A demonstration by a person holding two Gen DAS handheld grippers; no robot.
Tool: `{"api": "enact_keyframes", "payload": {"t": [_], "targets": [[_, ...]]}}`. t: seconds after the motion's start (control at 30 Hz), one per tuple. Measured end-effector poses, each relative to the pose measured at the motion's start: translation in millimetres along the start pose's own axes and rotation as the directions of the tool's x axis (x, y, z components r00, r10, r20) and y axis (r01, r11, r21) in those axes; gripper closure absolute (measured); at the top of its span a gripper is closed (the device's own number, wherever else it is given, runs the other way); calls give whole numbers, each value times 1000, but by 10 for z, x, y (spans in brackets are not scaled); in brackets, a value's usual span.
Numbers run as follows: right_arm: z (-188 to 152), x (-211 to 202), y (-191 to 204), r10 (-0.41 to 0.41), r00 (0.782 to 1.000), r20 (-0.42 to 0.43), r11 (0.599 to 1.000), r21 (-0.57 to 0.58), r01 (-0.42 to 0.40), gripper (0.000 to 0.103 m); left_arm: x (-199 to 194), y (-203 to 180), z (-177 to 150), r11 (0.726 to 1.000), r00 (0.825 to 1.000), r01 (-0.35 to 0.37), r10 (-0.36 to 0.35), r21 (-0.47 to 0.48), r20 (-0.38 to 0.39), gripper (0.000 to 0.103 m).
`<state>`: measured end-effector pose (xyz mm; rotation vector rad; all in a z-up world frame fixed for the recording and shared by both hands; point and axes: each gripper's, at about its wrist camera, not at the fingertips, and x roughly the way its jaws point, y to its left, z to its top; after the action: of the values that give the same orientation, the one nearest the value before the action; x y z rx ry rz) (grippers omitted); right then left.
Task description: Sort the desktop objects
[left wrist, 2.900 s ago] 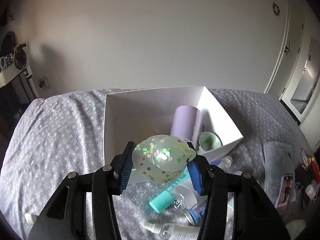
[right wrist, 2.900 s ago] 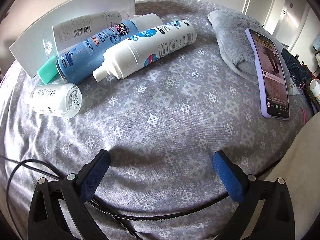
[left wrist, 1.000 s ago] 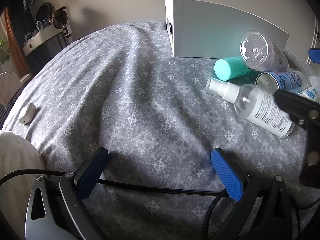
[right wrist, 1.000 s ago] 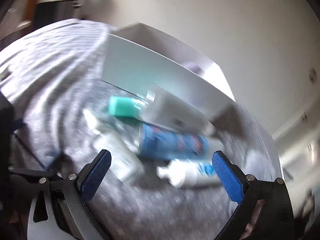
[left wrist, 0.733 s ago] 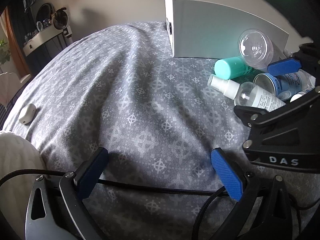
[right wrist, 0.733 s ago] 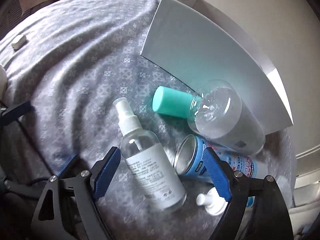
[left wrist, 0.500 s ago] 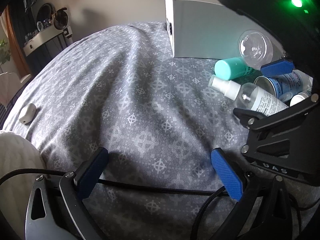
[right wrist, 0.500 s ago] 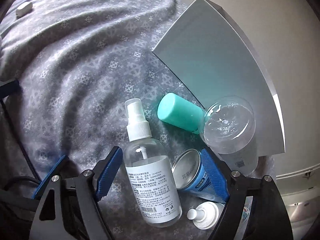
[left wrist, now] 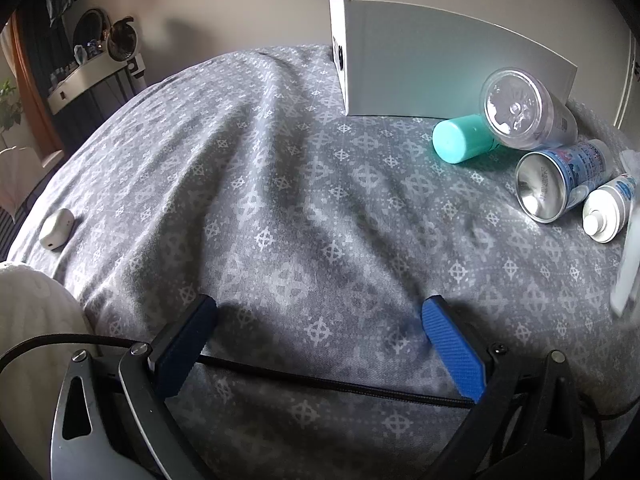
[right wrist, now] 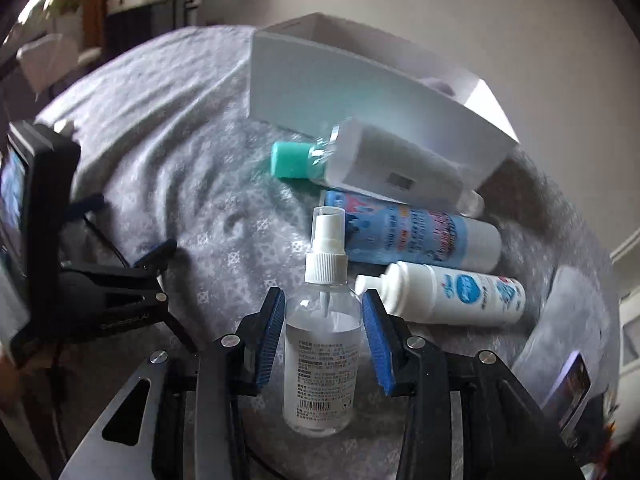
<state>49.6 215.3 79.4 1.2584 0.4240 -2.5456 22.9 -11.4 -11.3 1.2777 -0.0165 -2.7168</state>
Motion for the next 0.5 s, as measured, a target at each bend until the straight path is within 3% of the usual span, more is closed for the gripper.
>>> {"api": "enact_keyframes", "payload": {"t": [0.1,0.2,0.27,0.37,0.43,0.5], "targets": [[219,-303,-183,-63,995,80,996,65,58,71,-10,-4,4,1000,1000,3,-3,-4,-9,0],[684,-466,-370,-141,975,171,985,123,120,98,-10,-2,0,1000,1000,7,-7,-11,-11,0],[1066,-541,-513,-171,957,235,978,162,135,98,-14,-4,-7,1000,1000,3,-3,-8,-7,0],[1621,-460,-645,-209,945,254,967,200,160,98,-6,-1,-9,1000,1000,4,-5,-9,-6,0],[1860,-333,-749,-226,946,231,956,239,170,98,0,-1,-13,1000,1000,7,-7,-11,-5,0],[1942,-221,-838,-174,959,222,950,293,105,97,-11,-15,-22,1000,1000,7,-7,-10,-5,0]]}}
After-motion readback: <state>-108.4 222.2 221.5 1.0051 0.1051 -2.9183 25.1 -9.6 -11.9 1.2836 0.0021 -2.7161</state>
